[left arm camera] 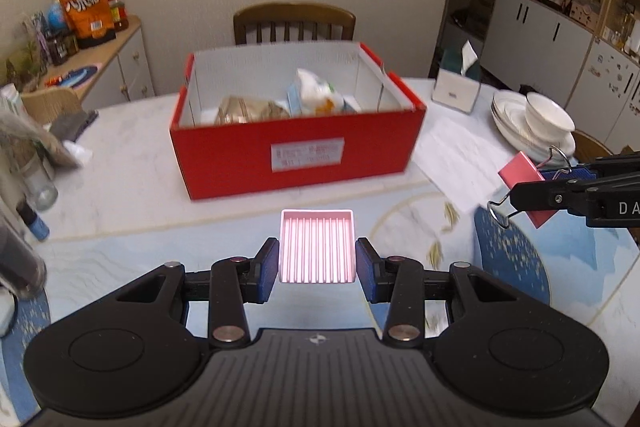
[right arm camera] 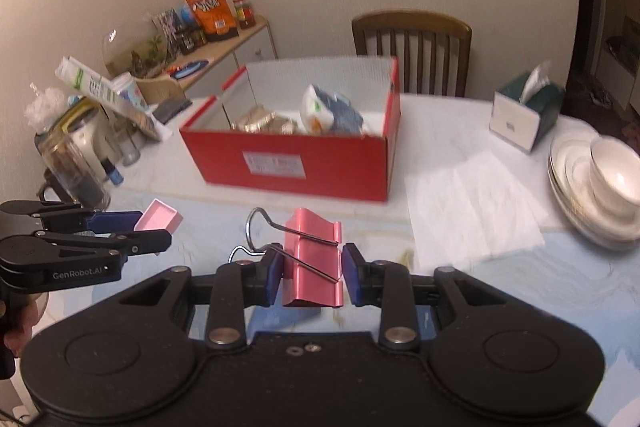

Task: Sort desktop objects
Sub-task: 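Carry the pink tray and pink binder clip over the red box with both tools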

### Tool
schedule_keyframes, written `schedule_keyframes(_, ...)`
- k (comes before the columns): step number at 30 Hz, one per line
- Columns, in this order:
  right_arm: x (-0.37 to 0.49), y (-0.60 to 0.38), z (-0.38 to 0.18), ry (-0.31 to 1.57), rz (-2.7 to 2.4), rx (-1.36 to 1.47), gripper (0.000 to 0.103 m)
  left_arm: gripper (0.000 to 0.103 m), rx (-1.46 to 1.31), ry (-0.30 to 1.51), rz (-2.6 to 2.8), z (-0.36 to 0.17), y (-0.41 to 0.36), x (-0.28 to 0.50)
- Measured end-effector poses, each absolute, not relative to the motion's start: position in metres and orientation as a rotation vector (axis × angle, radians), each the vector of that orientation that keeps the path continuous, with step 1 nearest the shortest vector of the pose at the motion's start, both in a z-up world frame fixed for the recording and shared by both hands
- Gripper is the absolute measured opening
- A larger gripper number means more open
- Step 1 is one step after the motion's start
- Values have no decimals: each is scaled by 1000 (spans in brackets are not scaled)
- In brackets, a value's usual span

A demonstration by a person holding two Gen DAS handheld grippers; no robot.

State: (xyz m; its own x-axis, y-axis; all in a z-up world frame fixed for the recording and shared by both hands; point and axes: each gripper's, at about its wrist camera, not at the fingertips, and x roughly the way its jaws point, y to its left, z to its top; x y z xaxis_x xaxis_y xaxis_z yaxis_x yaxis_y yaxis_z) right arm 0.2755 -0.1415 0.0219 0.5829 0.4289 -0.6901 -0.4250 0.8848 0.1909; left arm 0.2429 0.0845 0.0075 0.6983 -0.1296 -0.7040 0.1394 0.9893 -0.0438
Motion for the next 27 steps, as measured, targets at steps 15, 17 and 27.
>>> schedule_keyframes(15,334,-104,69,653,541,-24,31,40,92,635,-143,58,78,309)
schedule_keyframes(17,344,-100,72,640,542,-33,31,40,92,624,-138,62,79,320)
schedule_keyframes(27,388,-87,67,641,514,-45,31,40,83,618,-130,66,91,372)
